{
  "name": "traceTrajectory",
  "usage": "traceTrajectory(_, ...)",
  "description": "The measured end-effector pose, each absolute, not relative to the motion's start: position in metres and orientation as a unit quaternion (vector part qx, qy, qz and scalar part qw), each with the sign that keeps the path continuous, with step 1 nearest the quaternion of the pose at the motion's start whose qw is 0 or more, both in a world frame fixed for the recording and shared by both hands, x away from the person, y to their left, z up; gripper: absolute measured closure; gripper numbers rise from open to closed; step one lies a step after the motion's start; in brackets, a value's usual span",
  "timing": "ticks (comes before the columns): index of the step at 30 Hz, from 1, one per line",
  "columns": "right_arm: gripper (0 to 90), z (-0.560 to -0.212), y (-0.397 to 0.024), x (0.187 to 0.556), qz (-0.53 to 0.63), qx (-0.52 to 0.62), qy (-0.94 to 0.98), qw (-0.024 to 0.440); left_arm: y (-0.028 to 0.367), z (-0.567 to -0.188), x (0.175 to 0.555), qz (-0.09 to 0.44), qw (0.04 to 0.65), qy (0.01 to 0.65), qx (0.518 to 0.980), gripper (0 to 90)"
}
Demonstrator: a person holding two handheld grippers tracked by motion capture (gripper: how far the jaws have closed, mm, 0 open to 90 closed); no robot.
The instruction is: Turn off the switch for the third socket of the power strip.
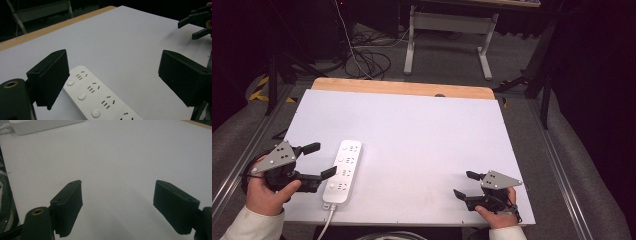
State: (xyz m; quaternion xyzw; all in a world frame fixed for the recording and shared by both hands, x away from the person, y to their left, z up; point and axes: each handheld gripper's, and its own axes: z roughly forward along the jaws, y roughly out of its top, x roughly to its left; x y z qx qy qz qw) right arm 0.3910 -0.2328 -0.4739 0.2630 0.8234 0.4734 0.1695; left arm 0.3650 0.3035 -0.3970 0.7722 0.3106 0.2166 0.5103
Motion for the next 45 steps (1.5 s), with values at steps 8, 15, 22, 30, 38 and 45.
traceTrajectory(8, 24.0, -0.474, -0.233, 0.391, 0.473, 0.262, 0.824, 0.170, 0.321, -0.413, 0.352, 0.214, 0.526, 0.338, 0.751, 10.1)
traceTrajectory(15, 24.0, -0.474, -0.233, 0.391, 0.471, 0.262, 0.825, 0.171, 0.338, -0.431, 0.343, 0.219, 0.533, 0.337, 0.745, 10.1)
traceTrajectory(22, 23.9, -0.474, -0.232, 0.391, 0.470, 0.262, 0.825, 0.171, 0.345, -0.445, 0.340, 0.233, 0.522, 0.324, 0.753, 8.4)
traceTrajectory(30, 24.0, -0.474, -0.232, 0.391, 0.471, 0.261, 0.825, 0.170, 0.345, -0.462, 0.340, 0.240, 0.506, 0.338, 0.756, 8.4)
traceTrajectory(38, 24.4, -0.474, -0.233, 0.391, 0.472, 0.261, 0.826, 0.168, 0.354, -0.478, 0.340, 0.203, 0.531, 0.333, 0.752, 8.9)
traceTrajectory(45, 24.5, -0.474, -0.233, 0.391, 0.471, 0.260, 0.826, 0.167, 0.355, -0.485, 0.340, 0.220, 0.508, 0.336, 0.762, 10.2)
